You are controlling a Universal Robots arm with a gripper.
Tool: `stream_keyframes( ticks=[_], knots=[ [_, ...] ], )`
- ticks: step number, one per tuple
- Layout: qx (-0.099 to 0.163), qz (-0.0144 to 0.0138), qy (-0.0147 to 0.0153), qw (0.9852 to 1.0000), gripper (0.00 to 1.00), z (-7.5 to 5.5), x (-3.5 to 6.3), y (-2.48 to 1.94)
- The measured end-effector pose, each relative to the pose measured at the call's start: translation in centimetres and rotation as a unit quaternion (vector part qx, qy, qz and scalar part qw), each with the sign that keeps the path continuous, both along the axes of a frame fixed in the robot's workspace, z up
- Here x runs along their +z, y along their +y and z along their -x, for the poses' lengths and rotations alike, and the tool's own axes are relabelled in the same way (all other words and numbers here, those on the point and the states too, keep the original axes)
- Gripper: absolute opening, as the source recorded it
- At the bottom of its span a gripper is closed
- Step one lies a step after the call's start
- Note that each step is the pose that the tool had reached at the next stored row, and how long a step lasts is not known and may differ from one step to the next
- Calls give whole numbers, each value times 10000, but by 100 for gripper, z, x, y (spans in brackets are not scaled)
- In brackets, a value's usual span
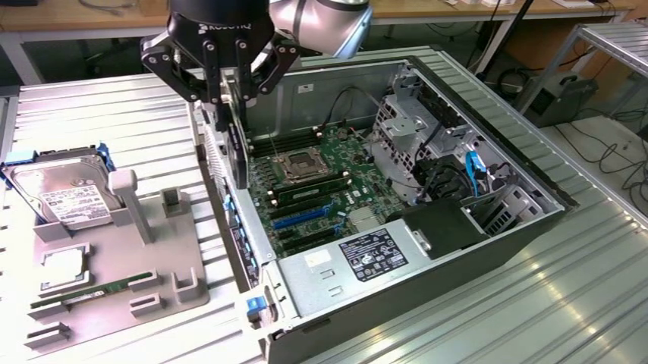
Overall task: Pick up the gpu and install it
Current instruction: 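Pick up the gpu and move the gpu toward the slot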
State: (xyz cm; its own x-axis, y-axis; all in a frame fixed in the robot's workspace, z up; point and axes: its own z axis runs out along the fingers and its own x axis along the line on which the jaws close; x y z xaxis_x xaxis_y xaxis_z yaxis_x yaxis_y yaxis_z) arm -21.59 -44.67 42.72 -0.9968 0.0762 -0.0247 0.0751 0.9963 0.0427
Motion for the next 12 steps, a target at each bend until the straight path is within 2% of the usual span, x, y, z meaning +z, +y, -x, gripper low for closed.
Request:
stream_keyframes(
  ticks=[12],
  knots=[
    [0,5,0,10000,26,-162,-6,0]
  ],
)
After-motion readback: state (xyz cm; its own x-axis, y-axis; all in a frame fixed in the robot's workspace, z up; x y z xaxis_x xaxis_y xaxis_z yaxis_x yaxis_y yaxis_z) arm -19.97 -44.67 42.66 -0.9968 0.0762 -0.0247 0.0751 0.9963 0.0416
